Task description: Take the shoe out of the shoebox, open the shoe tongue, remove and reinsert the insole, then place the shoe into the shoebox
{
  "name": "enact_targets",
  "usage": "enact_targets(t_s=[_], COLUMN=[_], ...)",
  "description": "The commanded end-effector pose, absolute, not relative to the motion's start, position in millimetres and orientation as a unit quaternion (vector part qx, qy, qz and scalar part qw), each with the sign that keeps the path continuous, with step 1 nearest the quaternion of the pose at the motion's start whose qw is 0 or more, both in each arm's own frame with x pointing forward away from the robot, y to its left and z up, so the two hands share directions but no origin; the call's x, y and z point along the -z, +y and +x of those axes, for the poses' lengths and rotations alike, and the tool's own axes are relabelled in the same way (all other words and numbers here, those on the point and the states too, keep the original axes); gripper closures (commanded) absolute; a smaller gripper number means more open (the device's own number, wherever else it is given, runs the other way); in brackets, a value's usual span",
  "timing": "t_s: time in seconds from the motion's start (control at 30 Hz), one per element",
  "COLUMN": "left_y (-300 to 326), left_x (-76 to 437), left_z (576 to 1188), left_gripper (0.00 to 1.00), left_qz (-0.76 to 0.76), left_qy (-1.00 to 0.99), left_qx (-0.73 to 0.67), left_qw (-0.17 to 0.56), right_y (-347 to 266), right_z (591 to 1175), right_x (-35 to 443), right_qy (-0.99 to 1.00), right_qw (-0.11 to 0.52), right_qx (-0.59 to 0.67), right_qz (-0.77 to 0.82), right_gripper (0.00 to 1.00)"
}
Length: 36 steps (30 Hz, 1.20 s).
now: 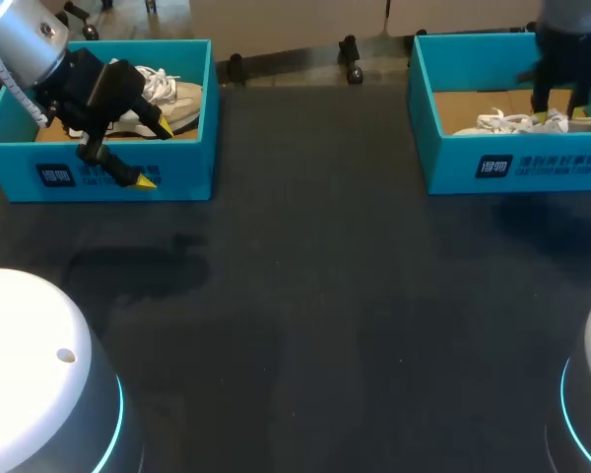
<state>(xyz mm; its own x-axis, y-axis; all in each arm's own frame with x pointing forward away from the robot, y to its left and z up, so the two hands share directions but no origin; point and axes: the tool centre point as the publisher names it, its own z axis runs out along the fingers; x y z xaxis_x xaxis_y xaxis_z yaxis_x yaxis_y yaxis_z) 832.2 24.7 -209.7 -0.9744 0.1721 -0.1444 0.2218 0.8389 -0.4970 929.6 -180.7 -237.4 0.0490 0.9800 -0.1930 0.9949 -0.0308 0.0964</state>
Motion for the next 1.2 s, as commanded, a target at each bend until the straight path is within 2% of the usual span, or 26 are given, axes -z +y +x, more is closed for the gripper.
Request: enact_targets(t_s=[0.03,0.33,0.53,0.73,1.2], left_y=[25,49,59,64,77], left_x=[210,197,190,187,185], left_z=[833,865,897,927,986], left_gripper=[0.0,0.0,0.0,0.0,0.0], left_qz=[0.104,0.266,0.366,0.462,0.529], left_qy=[0.958,0.922,0.895,0.863,0.841], left_qx=[0.264,0.267,0.233,0.185,0.092], left_qw=[0.046,0.092,0.102,0.081,0.071], right_y=[-168,-154,-151,-155,-163], right_z=[914,902,901,903,922], right_x=[232,230,231,234,240], right_qy=[0.688,0.697,0.699,0.699,0.696], right_qw=[0.108,0.103,0.099,0.094,0.078], right_qx=[0.034,0.04,0.048,0.055,0.064], right_qz=[0.716,0.709,0.707,0.707,0.711], right_gripper=[0.56,0.56,0.57,0.58,0.59])
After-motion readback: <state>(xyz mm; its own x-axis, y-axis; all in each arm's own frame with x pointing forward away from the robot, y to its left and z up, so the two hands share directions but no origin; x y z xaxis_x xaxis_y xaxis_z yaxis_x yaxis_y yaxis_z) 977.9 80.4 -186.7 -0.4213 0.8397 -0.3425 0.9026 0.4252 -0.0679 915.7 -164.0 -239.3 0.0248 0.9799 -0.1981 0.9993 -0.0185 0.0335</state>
